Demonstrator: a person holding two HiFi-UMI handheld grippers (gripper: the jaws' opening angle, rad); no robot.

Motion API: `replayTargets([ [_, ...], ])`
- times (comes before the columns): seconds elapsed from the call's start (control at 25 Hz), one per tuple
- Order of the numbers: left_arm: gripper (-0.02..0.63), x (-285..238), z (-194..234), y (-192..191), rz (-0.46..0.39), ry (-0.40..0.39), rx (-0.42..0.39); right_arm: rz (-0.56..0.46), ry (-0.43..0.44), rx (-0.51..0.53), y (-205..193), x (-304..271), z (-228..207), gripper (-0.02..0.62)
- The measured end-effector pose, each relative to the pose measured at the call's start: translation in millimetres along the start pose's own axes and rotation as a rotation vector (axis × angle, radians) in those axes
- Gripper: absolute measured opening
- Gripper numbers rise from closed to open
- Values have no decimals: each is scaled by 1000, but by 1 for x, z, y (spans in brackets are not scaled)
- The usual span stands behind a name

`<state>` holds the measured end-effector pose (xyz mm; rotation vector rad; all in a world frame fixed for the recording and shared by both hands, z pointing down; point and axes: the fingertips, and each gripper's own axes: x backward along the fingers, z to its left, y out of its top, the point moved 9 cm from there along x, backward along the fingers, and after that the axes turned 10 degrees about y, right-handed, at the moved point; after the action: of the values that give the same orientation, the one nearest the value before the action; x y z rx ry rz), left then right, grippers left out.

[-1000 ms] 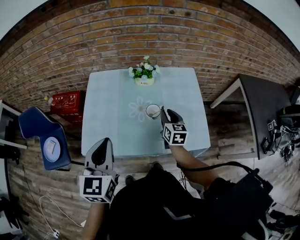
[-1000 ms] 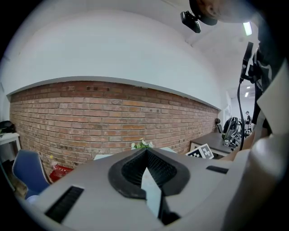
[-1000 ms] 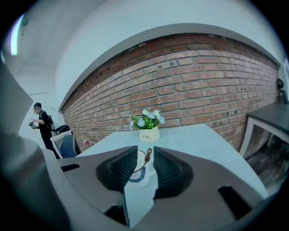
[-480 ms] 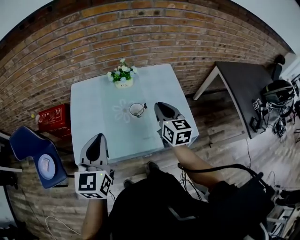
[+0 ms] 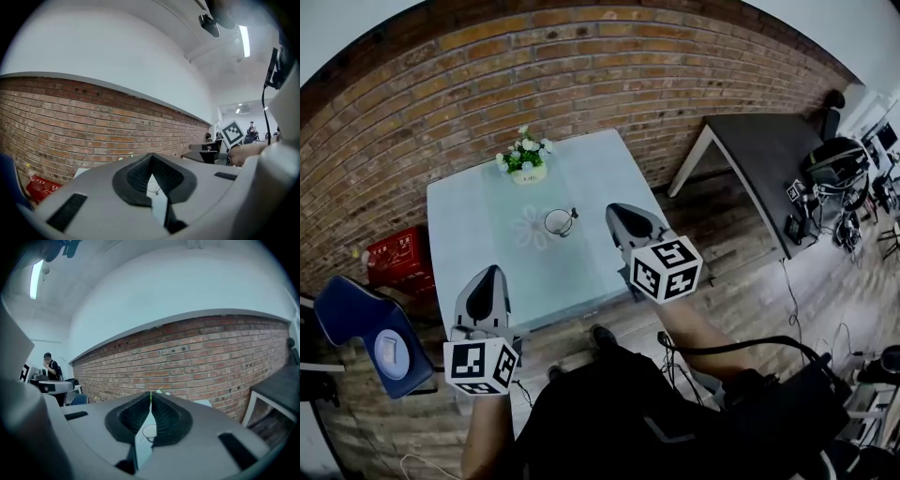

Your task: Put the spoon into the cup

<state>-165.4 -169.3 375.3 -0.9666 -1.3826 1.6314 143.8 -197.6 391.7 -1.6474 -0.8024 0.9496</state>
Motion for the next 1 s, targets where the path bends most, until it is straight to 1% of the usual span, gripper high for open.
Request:
replayTargets([
  [0.4, 9, -2, 1, 7, -27, -17, 4, -33, -3, 39, 17, 26, 16, 18],
  [0.52, 9, -2, -1, 9, -31, -20, 0, -37, 3, 55, 20, 29, 19, 18],
  [1.0, 9, -6, -7, 11, -27, -25, -18, -40, 13, 67, 25, 33, 21, 18],
])
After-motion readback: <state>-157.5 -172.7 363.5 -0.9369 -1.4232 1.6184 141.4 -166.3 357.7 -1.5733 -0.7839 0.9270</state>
